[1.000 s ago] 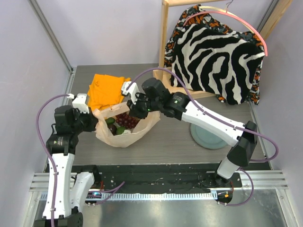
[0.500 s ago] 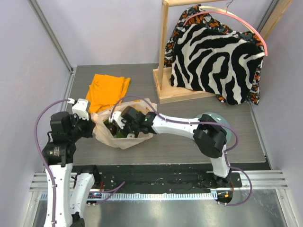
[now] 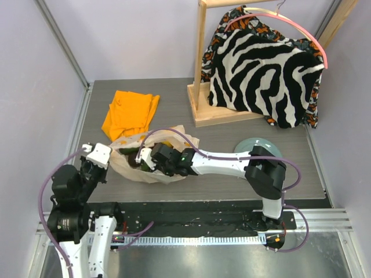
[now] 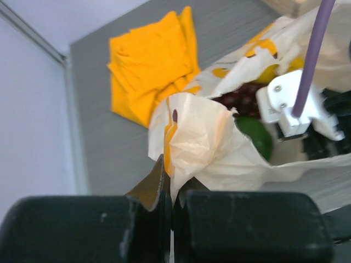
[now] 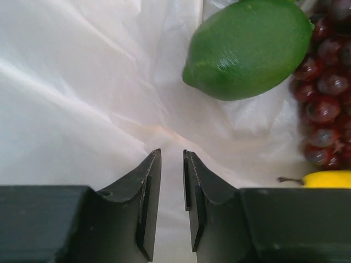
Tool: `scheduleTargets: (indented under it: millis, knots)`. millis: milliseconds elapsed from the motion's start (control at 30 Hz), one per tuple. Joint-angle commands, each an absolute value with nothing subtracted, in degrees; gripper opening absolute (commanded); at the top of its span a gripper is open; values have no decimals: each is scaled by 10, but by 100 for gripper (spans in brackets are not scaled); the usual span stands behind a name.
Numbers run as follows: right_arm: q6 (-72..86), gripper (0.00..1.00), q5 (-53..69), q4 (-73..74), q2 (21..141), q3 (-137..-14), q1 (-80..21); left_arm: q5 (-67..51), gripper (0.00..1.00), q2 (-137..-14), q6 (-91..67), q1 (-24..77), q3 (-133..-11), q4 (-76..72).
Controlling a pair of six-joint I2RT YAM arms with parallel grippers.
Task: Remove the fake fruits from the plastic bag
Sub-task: Take out the fake fruit from the plastic bag.
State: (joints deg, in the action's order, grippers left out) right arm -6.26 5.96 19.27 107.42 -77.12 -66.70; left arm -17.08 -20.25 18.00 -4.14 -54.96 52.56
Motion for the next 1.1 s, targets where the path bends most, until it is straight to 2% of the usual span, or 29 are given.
scheduleTargets:
  millis: [0, 67, 167, 267, 333, 667, 1067]
  knots:
    - [-51, 31, 54, 171, 1085, -782, -671, -146, 0, -207, 396, -45, -523, 551]
    - [-47, 31, 64, 170, 1088, -794, -672, -197, 0, -201, 438, -44, -524, 676]
    - [-47, 32, 79, 168, 1087, -796, -671, -295, 0, -164, 483, -44, -503, 765]
    - [-54, 39, 59, 164, 1078, -806, -671, -255, 0, -116, 455, -45, -470, 712]
    - [-51, 46, 45, 161, 1082, -830, -671, -265, 0, -113, 492, -44, -470, 743]
    - [35, 75, -3, 168, 1207, -983, -668, -232, 0, -161, 426, -43, -478, 704]
    - [49, 80, -113, 196, 1243, -998, -665, -220, 0, -186, 372, -42, -490, 657]
